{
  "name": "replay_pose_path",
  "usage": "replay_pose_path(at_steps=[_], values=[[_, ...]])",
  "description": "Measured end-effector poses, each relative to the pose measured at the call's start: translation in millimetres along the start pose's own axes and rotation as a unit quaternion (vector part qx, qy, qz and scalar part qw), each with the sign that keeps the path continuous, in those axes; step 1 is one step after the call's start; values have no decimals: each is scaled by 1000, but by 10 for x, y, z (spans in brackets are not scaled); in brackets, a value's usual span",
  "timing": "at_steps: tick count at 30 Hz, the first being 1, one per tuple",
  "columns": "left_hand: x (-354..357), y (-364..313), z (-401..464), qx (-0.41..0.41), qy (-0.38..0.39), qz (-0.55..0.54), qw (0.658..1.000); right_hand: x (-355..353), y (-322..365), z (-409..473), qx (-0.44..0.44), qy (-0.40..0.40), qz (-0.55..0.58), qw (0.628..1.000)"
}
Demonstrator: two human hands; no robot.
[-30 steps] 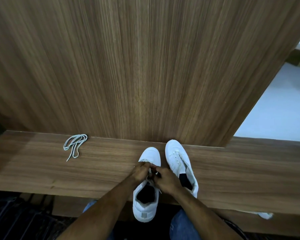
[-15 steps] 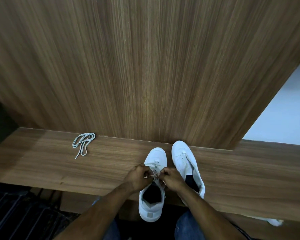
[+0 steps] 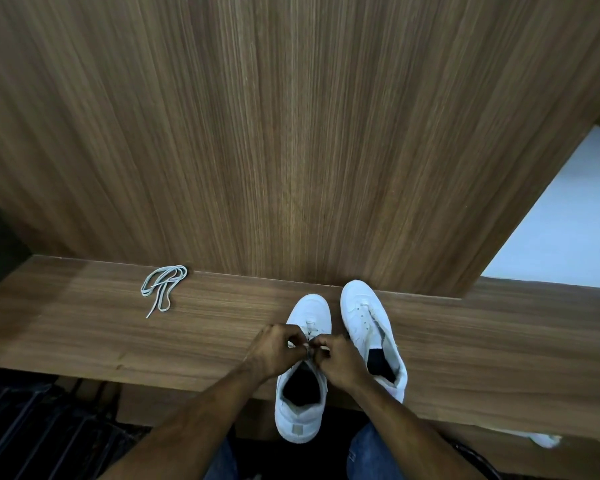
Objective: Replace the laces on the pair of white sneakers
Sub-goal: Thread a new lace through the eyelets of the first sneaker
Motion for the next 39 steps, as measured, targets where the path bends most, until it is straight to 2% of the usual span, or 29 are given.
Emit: replay_pose_path(at_steps=[5, 8, 10, 13, 18, 20, 24, 27, 30, 33, 36, 39], values=[[12, 3, 7, -46, 2, 3, 999, 47, -39, 9, 9, 4, -4, 1000], [38, 33, -3, -27, 5, 44, 999, 45, -20, 40, 50, 5, 93, 994], [54, 18, -13, -9, -8, 106, 994, 49, -37, 49, 103, 18, 171, 980], [77, -3, -39, 24, -29, 141, 989, 49, -71, 48, 172, 53, 261, 948], [121, -18, -100, -9, -68, 99, 993, -7, -39, 106, 238, 99, 310, 915], [136, -38, -118, -7, -81, 103, 991, -3, -34, 102, 259, 89, 321, 906], [164, -61, -160, 26, -49, 102, 993, 25, -66, 70, 271, 53, 351, 895], [149, -97, -162, 10, -45, 170, 984, 32, -47, 46, 270, 40, 352, 895], [60, -234, -108, -42, -18, 197, 979, 3, -9, 21, 263, 37, 322, 909], [-25, -326, 0, -113, 58, 170, 977, -33, -3, 25, 254, 25, 291, 922], [-43, -330, 61, -186, 168, 63, 966, -21, 7, 42, 259, 11, 269, 927], [-79, -338, 33, -211, 217, 21, 953, -39, 47, 30, 240, 4, 261, 935]])
Point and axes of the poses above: each hand's wrist, its own z-axis towards the middle knuckle, its own x-axis out of the palm, y = z × x, the point moved 3 cm from there along z, towards the middle knuckle, and after that the axes turned 3 degrees about -x, right-handed, at the moved point
